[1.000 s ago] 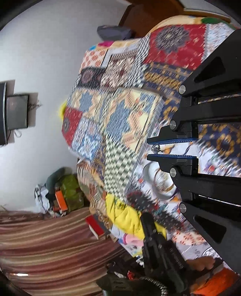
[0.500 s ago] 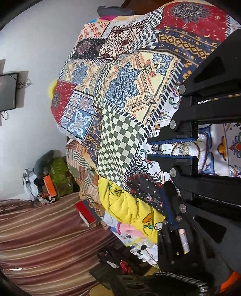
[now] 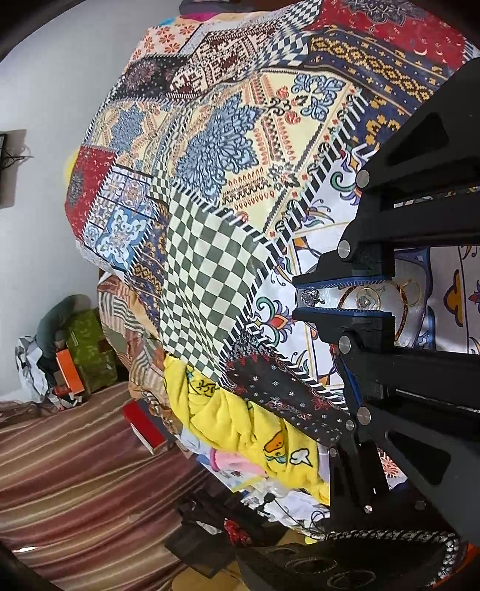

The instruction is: Organize jewelry

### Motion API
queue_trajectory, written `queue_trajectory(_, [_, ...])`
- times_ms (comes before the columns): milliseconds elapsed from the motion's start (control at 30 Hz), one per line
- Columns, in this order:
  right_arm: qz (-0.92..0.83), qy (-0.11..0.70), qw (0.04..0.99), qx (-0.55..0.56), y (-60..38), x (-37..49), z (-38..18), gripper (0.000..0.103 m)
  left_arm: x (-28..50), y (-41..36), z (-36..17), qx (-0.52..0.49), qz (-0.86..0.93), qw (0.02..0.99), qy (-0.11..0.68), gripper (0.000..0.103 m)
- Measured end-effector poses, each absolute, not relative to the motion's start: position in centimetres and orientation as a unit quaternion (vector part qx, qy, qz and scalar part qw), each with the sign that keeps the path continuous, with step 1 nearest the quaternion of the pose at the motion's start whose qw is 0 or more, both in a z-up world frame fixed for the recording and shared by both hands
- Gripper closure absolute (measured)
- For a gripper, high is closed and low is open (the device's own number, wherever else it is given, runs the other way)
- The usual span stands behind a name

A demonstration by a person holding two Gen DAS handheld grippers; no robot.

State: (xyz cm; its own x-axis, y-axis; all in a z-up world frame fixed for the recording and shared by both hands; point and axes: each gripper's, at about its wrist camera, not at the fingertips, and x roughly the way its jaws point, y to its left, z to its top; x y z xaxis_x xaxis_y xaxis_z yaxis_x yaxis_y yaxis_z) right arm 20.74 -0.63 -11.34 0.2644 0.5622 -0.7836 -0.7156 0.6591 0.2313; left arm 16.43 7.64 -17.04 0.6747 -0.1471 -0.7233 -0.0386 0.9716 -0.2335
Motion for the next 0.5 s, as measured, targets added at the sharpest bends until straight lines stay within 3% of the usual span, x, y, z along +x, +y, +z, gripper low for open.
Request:
queue_trajectory(300, [0.406,0.471,0.777,-0.1,0.2,21.3,-12.8,0.094,15.9,8.2,-17.1,-0.116,-0.027,0.903,0.412,0.1])
queue_trajectory(500, [0.408,0.485,0.768,-0.095,0.1,21.4,-13.3,0.094,14.9,8.1,-16.2,-0.089,-0.009,0.913,0.397,0.077])
